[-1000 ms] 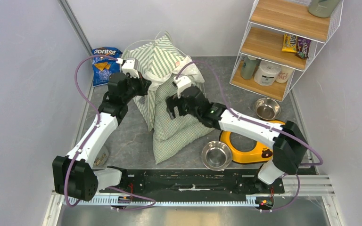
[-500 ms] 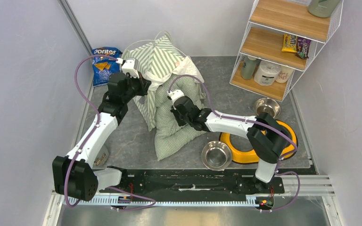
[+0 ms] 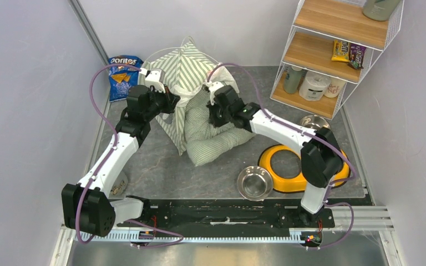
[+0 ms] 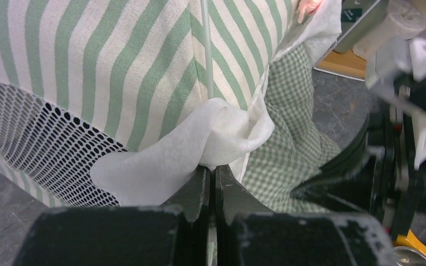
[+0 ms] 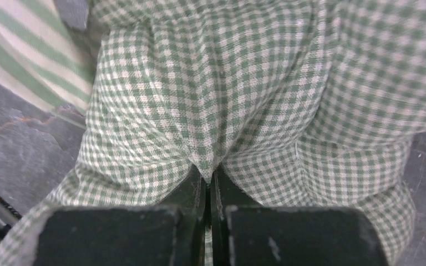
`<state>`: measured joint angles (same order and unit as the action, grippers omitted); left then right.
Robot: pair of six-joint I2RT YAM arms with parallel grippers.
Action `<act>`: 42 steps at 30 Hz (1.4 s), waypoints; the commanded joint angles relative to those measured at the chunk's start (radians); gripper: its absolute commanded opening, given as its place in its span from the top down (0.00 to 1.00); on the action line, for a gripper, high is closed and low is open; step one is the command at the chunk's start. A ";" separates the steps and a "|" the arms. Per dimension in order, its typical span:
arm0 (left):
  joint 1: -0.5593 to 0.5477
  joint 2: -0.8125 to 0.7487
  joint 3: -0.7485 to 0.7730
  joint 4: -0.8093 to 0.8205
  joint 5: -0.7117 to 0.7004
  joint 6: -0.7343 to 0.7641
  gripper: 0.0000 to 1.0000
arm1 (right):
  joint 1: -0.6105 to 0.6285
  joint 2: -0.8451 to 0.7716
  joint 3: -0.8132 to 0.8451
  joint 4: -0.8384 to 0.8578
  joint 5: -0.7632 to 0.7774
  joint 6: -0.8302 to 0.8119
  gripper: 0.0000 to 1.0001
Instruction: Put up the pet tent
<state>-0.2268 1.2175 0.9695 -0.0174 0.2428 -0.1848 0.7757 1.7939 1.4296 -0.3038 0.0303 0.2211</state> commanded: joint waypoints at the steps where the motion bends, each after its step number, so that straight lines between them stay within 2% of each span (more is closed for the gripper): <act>1: -0.008 0.004 -0.003 -0.095 0.077 0.019 0.98 | -0.073 0.042 0.186 0.007 -0.220 -0.014 1.00; 7: -0.007 0.019 0.007 -0.098 0.084 0.023 0.98 | -0.077 0.178 0.366 -0.128 -0.605 -0.175 1.00; 9: -0.008 0.023 0.010 -0.101 0.082 0.023 0.98 | -0.072 0.206 0.406 -0.175 -0.641 -0.194 1.00; 14: -0.008 0.031 0.014 -0.102 0.087 0.025 0.98 | -0.072 0.179 0.323 -0.029 -0.469 -0.133 1.00; 18: -0.007 0.031 0.014 -0.102 0.089 0.026 0.98 | -0.072 0.206 0.326 0.027 -0.189 -0.067 1.00; 21: -0.008 0.031 0.011 -0.098 0.094 0.021 0.98 | -0.076 0.244 0.338 0.046 -0.073 -0.027 0.96; 22: -0.007 0.030 0.008 -0.095 0.095 0.019 0.98 | -0.077 0.260 0.354 0.041 -0.085 -0.032 0.90; 23: -0.008 0.030 0.006 -0.092 0.096 0.018 0.98 | -0.076 0.271 0.365 0.033 -0.112 -0.039 0.79; 26: -0.008 0.028 0.003 -0.091 0.091 0.016 0.98 | -0.076 0.254 0.338 0.049 -0.132 -0.030 0.61; 29: -0.008 0.030 0.005 -0.090 0.083 0.015 0.98 | -0.076 0.189 0.268 0.080 -0.103 -0.019 0.51; 35: -0.008 0.034 0.008 -0.089 0.069 0.013 0.98 | -0.076 0.031 0.205 0.014 0.035 0.012 0.19; 39: -0.008 0.037 0.008 -0.090 0.063 0.013 0.98 | -0.078 -0.079 0.183 -0.043 0.089 0.003 0.06; 42: -0.008 0.037 0.010 -0.091 0.064 0.014 0.98 | -0.078 -0.139 0.170 -0.075 0.028 -0.051 0.03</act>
<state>-0.2222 1.2304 0.9756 -0.0216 0.2722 -0.1757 0.6983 1.7664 1.6096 -0.3534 0.0544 0.2169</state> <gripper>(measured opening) 0.044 0.960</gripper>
